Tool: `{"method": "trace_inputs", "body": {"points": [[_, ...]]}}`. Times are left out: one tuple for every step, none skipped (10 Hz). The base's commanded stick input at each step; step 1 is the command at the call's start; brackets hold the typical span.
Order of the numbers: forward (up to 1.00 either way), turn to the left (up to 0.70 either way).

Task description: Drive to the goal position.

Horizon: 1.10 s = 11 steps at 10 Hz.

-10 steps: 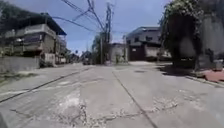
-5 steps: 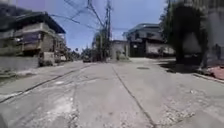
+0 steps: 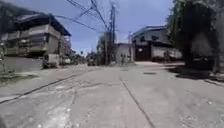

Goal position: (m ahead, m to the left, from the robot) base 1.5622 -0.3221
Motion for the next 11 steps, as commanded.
{"method": "trace_inputs", "body": {"points": [[1.00,-0.39],[1.00,-0.39],[1.00,-0.39],[1.00,-0.39],[1.00,-0.39],[1.00,-0.39],[1.00,-0.39],[1.00,-0.39],[1.00,-0.39],[1.00,-0.39],[1.00,-0.39]]}}
